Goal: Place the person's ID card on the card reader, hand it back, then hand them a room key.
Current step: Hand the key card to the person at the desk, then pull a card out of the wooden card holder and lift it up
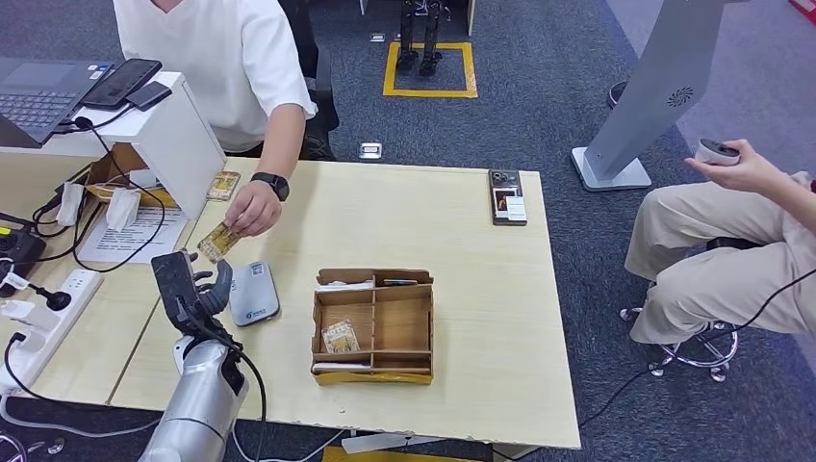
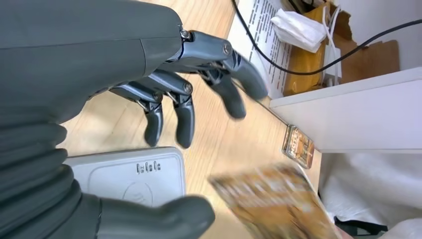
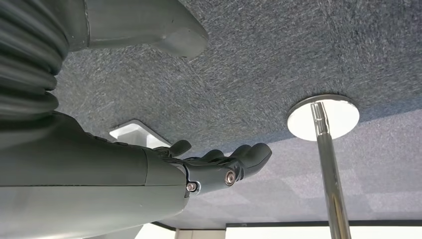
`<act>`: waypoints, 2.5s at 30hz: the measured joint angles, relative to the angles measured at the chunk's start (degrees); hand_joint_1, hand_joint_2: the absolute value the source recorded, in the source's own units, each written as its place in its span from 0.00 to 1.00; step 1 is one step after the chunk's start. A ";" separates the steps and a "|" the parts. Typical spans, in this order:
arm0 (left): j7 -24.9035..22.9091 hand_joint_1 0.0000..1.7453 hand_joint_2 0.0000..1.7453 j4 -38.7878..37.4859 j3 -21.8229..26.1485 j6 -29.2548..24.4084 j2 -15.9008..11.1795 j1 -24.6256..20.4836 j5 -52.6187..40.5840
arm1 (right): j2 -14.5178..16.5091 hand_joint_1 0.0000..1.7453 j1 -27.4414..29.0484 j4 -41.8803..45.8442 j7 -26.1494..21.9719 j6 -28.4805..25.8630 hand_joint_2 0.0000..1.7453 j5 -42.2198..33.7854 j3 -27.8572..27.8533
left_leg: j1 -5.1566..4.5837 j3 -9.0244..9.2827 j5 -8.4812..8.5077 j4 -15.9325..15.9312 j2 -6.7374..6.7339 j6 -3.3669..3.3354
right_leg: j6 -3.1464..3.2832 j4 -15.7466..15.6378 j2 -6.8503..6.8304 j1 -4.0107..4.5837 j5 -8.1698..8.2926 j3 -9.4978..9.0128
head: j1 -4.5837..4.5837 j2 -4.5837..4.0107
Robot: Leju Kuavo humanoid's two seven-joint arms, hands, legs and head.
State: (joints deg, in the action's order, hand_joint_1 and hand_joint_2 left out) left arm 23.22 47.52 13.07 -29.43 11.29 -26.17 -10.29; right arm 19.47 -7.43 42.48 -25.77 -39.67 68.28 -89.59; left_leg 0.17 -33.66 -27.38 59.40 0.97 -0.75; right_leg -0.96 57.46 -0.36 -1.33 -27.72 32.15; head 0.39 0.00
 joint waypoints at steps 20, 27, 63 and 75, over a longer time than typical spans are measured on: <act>5.74 0.00 1.00 13.90 -7.36 -2.96 0.75 9.03 -1.66 | 0.00 0.00 0.18 0.03 1.08 0.00 1.00 -3.24 0.00 | 0.00 -0.04 -0.03 0.00 -0.04 0.01 | 0.00 0.00 0.04 0.00 -0.01 0.05 | -0.01 0.00; 10.48 0.00 1.00 26.89 -12.89 -9.61 1.50 17.33 -8.35 | 0.00 0.00 0.49 0.39 1.79 0.00 1.00 -4.32 0.00 | 0.00 -0.07 -0.07 0.00 -0.05 0.02 | -0.01 -0.01 0.06 0.00 -0.01 0.09 | -0.02 0.01; 16.97 0.00 1.00 49.48 -22.56 -10.61 4.79 35.04 -44.96 | 0.00 0.00 0.88 1.84 3.92 0.00 1.00 -6.27 0.00 | -0.01 -0.09 -0.11 0.00 -0.07 -0.02 | 0.00 -0.02 0.05 -0.01 -0.05 0.11 | -0.01 0.02; 16.97 0.00 1.00 49.40 -30.42 -10.61 3.97 35.35 -50.39 | 0.00 0.00 1.04 2.68 5.25 0.00 1.00 -6.18 0.00 | 0.00 -0.09 -0.11 0.00 -0.07 -0.02 | 0.00 -0.02 0.05 0.00 -0.05 0.12 | -0.01 0.00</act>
State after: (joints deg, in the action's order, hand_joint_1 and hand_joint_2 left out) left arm 40.19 96.92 -17.35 -40.04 15.26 9.18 -60.68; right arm 19.47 -6.39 45.16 -20.52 -39.67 62.11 -89.59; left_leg 0.17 -33.75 -27.49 59.39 0.90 -0.77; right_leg -0.96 57.44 -0.31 -1.33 -27.77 32.26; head 0.38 0.01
